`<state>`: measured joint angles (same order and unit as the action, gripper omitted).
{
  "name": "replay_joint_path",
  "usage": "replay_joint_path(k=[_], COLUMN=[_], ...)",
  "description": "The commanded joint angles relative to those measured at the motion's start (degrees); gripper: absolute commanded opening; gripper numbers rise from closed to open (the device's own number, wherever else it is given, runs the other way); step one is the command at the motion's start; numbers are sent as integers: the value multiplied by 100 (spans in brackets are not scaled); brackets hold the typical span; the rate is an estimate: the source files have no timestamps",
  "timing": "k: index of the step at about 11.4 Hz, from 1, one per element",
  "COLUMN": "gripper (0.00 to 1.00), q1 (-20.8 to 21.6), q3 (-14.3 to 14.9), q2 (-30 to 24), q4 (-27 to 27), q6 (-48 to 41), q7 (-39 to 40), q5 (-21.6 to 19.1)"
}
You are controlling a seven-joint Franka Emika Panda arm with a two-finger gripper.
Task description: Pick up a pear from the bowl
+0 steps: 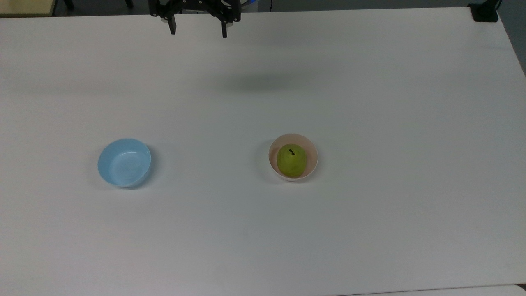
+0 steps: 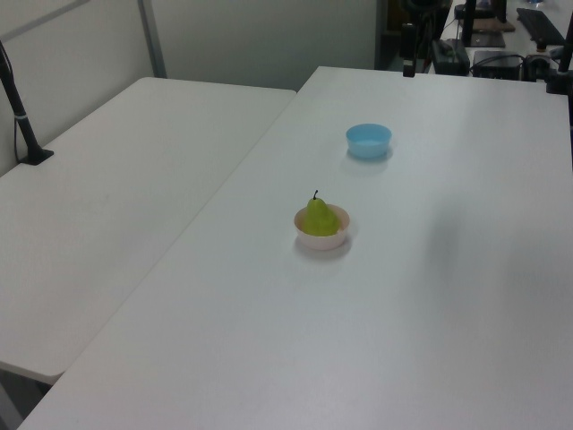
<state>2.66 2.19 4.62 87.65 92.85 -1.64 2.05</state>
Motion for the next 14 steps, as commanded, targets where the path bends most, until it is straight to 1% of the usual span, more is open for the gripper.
replay_joint_path(k=[1, 5, 10, 13, 14], gripper=[100, 100, 100, 100, 100], q1=[-2, -2, 94, 418, 585], q3=[9, 9, -61, -61, -61], q2=[-146, -146, 47, 258, 371], q4=[156, 156, 156, 121, 112], q6=[5, 23, 488, 726, 805], q7=[94, 94, 102, 67, 15], q5=[33, 41, 15, -46, -55])
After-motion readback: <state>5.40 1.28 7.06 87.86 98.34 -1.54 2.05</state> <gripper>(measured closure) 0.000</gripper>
